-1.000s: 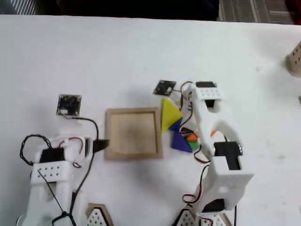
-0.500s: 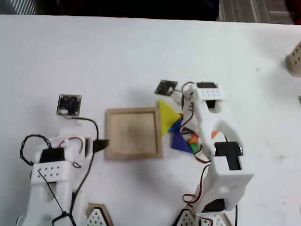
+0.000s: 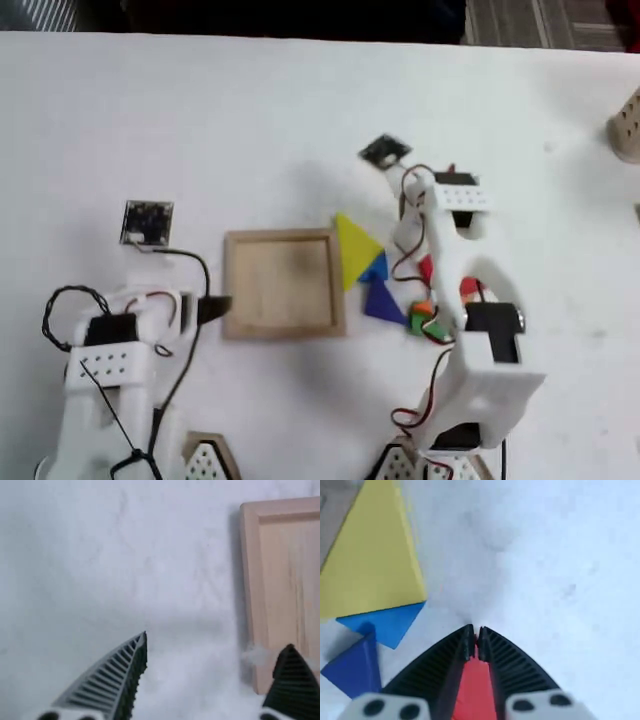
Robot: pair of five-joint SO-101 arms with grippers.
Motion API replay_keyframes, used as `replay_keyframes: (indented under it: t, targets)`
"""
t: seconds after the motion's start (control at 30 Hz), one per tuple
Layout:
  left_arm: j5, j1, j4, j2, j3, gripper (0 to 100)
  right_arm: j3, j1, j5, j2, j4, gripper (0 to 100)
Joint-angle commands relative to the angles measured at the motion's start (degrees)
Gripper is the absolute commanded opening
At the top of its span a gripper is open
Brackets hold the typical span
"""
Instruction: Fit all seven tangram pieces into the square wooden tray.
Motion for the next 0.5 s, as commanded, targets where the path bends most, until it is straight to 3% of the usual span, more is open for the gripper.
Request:
replay_keyframes:
  t: [0.0,0.1,0.23,0.37,0.47]
  targets:
    - [0.8,-0.1,-1.8,-0.1,-1.8,39,-2.6,2.0,-7.8,-9.1,4.0,1.7]
    - [0.8,-0.1,-2.3,-0.1,-1.6,39,-2.5,3.8,-12.2,-15.4,9.1,1.7]
    - [0.8,-0.2,-2.3,-0.1,-1.6,39,-1.4,7.9,-12.3,-21.5,16.7,1.7]
    - [0.8,-0.2,-2.3,-0.1,-1.6,39,6.4,9.5,-4.7,-23.3,18.2,3.2]
    - [0.8,-0.2,-2.2,-0.1,-1.6,39,13.6,9.8,-2.0,-23.3,13.9,12.8]
